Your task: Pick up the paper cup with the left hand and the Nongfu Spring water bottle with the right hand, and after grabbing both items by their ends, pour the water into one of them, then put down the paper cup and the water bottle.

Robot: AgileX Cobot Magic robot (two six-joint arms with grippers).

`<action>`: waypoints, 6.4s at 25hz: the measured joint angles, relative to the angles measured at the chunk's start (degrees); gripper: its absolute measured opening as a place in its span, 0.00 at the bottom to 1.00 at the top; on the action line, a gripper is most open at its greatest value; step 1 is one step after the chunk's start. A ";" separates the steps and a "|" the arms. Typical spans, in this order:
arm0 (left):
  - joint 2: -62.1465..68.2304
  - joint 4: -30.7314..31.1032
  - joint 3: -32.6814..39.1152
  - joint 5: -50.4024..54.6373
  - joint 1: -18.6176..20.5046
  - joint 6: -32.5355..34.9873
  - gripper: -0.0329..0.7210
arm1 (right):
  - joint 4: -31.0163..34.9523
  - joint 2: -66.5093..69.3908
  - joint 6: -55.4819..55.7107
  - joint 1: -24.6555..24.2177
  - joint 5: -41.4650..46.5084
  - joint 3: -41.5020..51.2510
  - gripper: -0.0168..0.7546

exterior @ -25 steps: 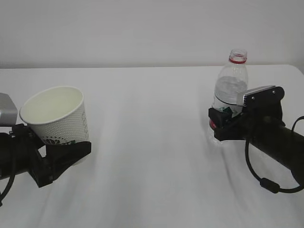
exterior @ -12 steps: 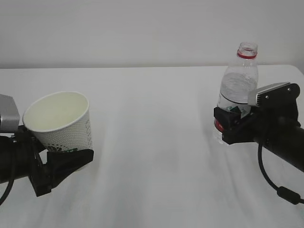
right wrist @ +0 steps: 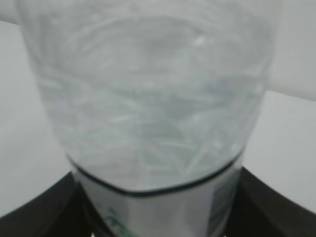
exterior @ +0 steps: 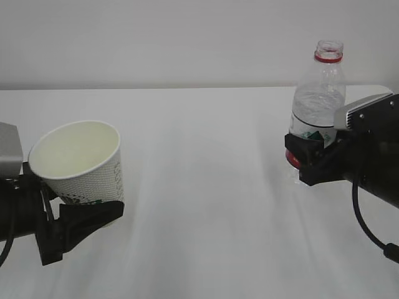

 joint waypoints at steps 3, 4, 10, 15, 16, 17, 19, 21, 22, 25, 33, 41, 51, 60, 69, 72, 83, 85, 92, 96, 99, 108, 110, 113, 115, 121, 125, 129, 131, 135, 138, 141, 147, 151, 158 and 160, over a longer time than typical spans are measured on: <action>-0.49 0.56 0.00 0.00 0.00 0.00 0.79 | -1.41 -1.68 0.38 0.00 1.17 0.10 0.68; -0.43 0.82 0.00 0.00 0.00 0.00 0.79 | -1.76 -1.97 0.80 0.00 1.17 0.10 0.68; -0.43 1.49 0.00 -0.12 -0.59 -1.18 0.79 | -4.13 -2.36 1.79 0.00 1.88 0.10 0.68; -0.52 0.21 0.00 -0.12 -5.30 -1.27 0.79 | -6.23 -2.36 2.71 0.00 1.88 0.10 0.68; -0.52 -0.35 0.00 -0.12 -6.30 -1.27 0.79 | -6.81 -2.36 2.85 0.00 1.88 0.10 0.68; -0.52 -0.92 0.00 -0.12 -7.04 -1.27 0.79 | -7.20 -2.36 2.85 0.00 1.88 0.10 0.68; -0.52 -1.99 0.00 -0.12 -8.43 -1.27 0.79 | -8.03 -2.36 2.89 0.00 1.88 0.10 0.68; -0.52 -2.94 0.00 -0.12 -9.24 -1.37 0.79 | -8.55 -2.36 2.98 0.00 1.88 0.10 0.68; -0.52 -3.23 0.00 -0.12 -9.62 -1.35 0.79 | -8.97 -2.36 2.98 0.00 1.88 0.10 0.68; -0.52 -3.24 -0.36 -0.12 -10.18 -1.35 0.79 | -10.64 -2.36 2.98 0.00 1.88 0.10 0.68; -0.52 -3.33 -3.65 -0.12 -14.75 -1.35 0.79 | -13.50 -2.36 3.45 0.00 1.88 0.10 0.68; 1.15 -4.83 -7.09 -0.34 -18.22 -1.49 0.78 | -14.81 -2.36 3.80 0.00 1.88 0.10 0.68; 8.18 -5.03 -12.34 -0.34 -23.20 -1.54 0.78 | -16.18 -2.36 3.93 0.00 1.88 0.10 0.68; 12.00 -3.62 -16.63 1.85 -25.81 -3.21 0.77 | -17.85 -2.36 3.93 0.00 1.88 0.10 0.68; 12.95 -2.81 -19.48 3.56 -27.69 -5.03 0.77 | -19.46 -2.36 1.89 0.00 1.88 0.10 0.68; 13.02 -2.81 -19.76 4.64 -27.69 -5.24 0.77 | -20.71 -2.36 1.55 0.00 1.88 0.10 0.68; 17.10 -0.61 -20.06 4.57 -27.69 -6.36 0.77 | -24.15 -2.36 -3.16 0.00 0.43 0.10 0.68; 17.34 -0.61 -20.19 4.25 -27.73 -5.10 0.77 | -24.34 -2.36 -5.28 0.00 0.00 0.10 0.68; 17.44 -0.84 -20.22 0.22 -27.82 -2.53 0.77 | -24.63 -2.36 -9.35 0.00 -0.23 0.10 0.68; 17.67 -0.84 -20.22 0.10 -27.82 -2.40 0.77 | -24.67 -2.36 -10.81 0.00 -0.36 0.10 0.68; 18.12 -0.61 -20.22 0.00 -27.82 -2.30 0.77 | -24.67 -2.36 -11.97 0.00 -1.24 0.10 0.68; 18.33 0.89 -20.22 0.00 -27.82 -2.28 0.77 | -24.19 -2.45 -16.86 0.00 -2.99 0.10 0.68; 18.33 0.89 -20.22 0.00 -27.82 -2.28 0.77 | -23.71 -2.45 -18.14 0.00 -3.12 0.10 0.68; 18.33 0.97 -20.22 0.00 -27.82 -2.18 0.77 | -22.76 -2.45 -20.16 0.00 -3.12 0.10 0.68; 18.33 0.97 -20.22 0.00 -27.82 -2.18 0.77 | -21.95 -2.45 -21.48 0.00 -3.24 0.10 0.68; 18.33 0.97 -20.22 0.00 -27.82 -1.79 0.77 | -21.20 -2.45 -25.00 0.00 -5.94 0.10 0.68; 18.33 0.97 -20.22 0.00 -27.82 -0.50 0.77 | -19.91 -2.45 -26.94 0.00 -6.39 0.10 0.68; 18.33 0.85 -20.22 0.00 -27.82 -0.40 0.77 | -17.78 -2.45 -28.68 0.00 -6.60 0.10 0.68; 18.33 0.85 -20.22 0.00 -27.82 -0.40 0.77 | -17.15 -2.45 -29.96 0.00 -6.60 0.10 0.68; 18.33 0.85 -20.22 0.00 -27.82 -0.37 0.77 | -14.99 -2.45 -31.34 0.00 -6.60 0.10 0.68; 18.33 0.85 -20.22 0.00 -27.82 -0.27 0.77 | -14.34 -2.45 -31.86 0.00 -6.60 0.10 0.68; 18.33 0.85 -20.22 0.00 -27.82 -0.27 0.77 | -14.21 -2.45 -33.32 0.00 -6.64 0.10 0.68; 18.33 0.85 -20.22 0.00 -27.82 -0.27 0.77 | -14.21 -2.45 -35.57 0.00 -6.64 0.10 0.68; 18.33 0.98 -20.22 0.00 -27.82 -0.27 0.77 | -14.21 -2.45 -35.70 0.00 -7.45 0.10 0.68; 18.33 1.24 -20.22 0.00 -27.82 -0.27 0.77 | -14.09 -2.45 -35.84 0.00 -8.16 0.10 0.68; 18.33 1.24 -20.22 0.00 -27.82 -0.27 0.77 | -14.01 -2.45 -35.84 0.00 -8.16 0.10 0.68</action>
